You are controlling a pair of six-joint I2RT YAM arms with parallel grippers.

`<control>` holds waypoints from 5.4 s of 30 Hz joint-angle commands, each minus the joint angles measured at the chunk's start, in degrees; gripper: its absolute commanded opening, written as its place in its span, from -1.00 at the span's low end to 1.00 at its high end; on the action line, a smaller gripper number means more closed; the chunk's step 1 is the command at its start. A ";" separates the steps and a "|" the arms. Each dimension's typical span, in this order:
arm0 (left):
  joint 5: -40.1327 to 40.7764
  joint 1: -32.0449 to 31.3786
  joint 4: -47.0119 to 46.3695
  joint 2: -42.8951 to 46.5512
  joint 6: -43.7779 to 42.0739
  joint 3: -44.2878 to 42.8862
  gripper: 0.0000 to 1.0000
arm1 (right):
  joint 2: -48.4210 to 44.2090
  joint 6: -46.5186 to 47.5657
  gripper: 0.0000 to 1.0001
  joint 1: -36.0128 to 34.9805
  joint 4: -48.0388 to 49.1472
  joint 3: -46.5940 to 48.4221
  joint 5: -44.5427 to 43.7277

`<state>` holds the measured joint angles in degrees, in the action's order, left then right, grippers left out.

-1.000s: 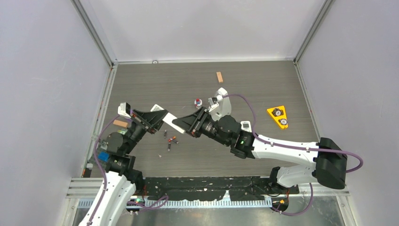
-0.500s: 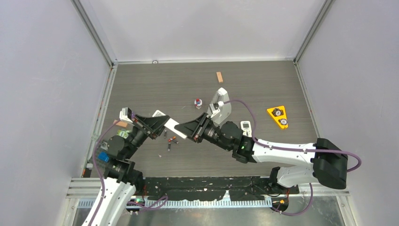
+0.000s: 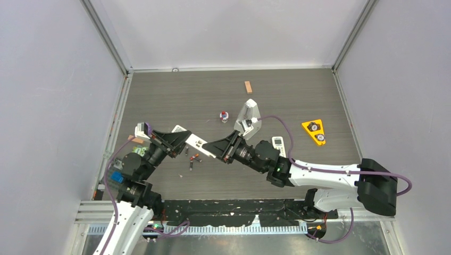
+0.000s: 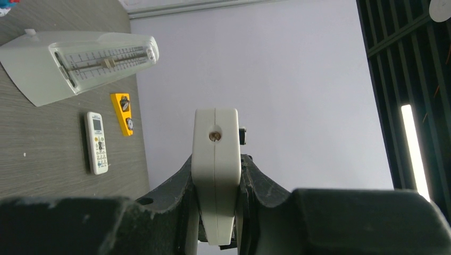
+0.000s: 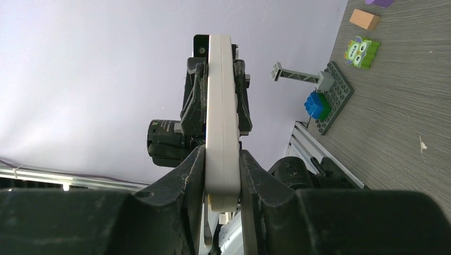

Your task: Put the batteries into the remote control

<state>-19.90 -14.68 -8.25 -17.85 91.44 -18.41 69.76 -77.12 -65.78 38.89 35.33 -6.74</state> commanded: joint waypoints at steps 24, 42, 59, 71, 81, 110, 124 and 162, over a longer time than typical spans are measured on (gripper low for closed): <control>14.68 2.55 7.48 -2.64 -25.27 -1.22 -1.00 | -4.73 9.34 -0.88 8.41 -23.37 -3.52 0.12; -0.15 2.55 29.21 1.36 -57.18 -13.39 -1.00 | 9.74 31.12 -0.21 9.37 -39.61 -1.05 -14.35; -28.96 2.55 24.43 -0.50 -63.41 -17.38 -1.00 | -12.29 46.30 0.51 7.32 -25.93 -0.12 20.96; -41.36 2.55 10.98 -0.22 -50.93 -16.04 -1.00 | -3.29 50.75 0.71 -4.20 -18.63 10.54 23.92; -42.23 2.55 6.33 0.69 -45.27 -15.05 -0.99 | 2.62 45.00 0.05 -6.69 -12.60 12.63 23.80; 27.23 2.55 51.50 0.67 -62.19 -28.60 -1.00 | 8.74 42.74 0.30 -5.25 -34.63 17.02 -4.22; 34.15 2.54 56.92 4.63 -62.75 -30.17 -1.00 | 40.31 49.78 0.11 -6.79 -50.21 42.76 -17.01; 23.30 2.53 51.12 -0.08 -62.12 -25.41 -1.00 | 34.98 58.57 -0.89 -0.04 -47.51 38.65 -7.10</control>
<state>7.68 -12.25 48.42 -17.10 29.41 -44.29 116.29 -15.00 -66.13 -9.65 76.84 -12.01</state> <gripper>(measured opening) 0.257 0.117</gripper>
